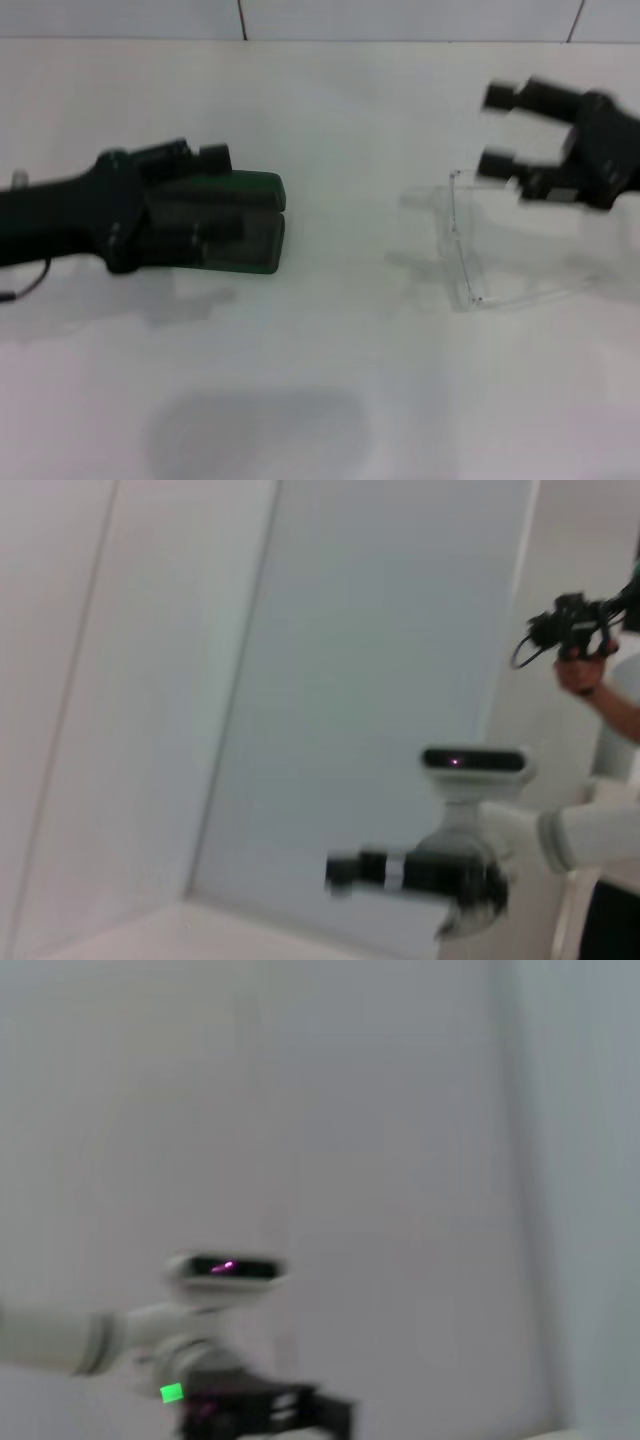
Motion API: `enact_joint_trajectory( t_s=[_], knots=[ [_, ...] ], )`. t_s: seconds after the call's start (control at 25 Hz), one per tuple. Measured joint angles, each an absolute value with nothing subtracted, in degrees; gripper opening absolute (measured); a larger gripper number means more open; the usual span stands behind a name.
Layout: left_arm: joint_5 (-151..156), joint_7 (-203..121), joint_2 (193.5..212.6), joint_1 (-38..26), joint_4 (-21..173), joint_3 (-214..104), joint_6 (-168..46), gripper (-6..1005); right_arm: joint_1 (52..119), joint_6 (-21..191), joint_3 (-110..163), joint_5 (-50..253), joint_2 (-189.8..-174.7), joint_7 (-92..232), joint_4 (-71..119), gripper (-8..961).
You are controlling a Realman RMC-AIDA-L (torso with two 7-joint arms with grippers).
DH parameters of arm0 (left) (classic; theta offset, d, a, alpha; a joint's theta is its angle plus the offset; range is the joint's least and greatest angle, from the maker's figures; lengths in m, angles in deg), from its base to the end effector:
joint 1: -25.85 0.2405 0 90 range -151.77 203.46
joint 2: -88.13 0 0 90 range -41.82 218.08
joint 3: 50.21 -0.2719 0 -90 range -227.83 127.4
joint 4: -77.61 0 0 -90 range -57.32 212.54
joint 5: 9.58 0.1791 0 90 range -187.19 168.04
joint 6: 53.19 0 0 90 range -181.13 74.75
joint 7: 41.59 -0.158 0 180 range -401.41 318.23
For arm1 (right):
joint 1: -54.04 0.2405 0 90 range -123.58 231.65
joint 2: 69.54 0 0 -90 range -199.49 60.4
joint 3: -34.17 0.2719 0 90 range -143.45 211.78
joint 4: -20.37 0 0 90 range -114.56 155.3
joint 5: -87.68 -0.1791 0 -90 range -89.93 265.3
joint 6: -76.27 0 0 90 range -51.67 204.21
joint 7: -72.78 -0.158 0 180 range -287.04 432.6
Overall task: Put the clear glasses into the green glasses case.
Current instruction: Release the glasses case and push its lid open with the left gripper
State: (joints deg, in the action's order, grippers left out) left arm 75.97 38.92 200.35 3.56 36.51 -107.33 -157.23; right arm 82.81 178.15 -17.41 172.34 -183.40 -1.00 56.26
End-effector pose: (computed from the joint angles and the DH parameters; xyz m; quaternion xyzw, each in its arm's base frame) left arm -0.2276 0.2751 0.0327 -0.9147 -0.1453 -0.3737 0.0499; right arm 0.2023 0.3074 0.0310 -0.8994 0.0947 0.4164 0.0936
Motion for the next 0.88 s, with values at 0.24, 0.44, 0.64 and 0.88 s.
enact_joint_trajectory(
  t_s=[0.24, 0.44, 0.64, 0.88],
  knots=[
    [87.2, 52.9, 200.89, 2.2, 17.3, -107.3, -147.1, 791, 77.9, 177.8, -6.3, 172.4, -182.26, -0.9, 55.9, 872],
    [102.6, 59.0, 201.1, -4.4, 11.8, -107.4, -143.7, 754, 74.9, 177.8, -4.0, 172.2, -182.44, -0.6, 55.9, 869],
    [125.1, 59.8, 204.99, -12.0, 12.0, -107.7, -140.5, 725, 73.8, 177.8, -3.6, 172.5, -183.26, -0.4, 55.8, 867],
    [137.8, 60.7, 207.79, -15.7, 14.0, -111.6, -135.2, 724, 73.4, 177.8, -3.6, 172.4, -183.36, 0.1, 54.8, 863]
  ],
)
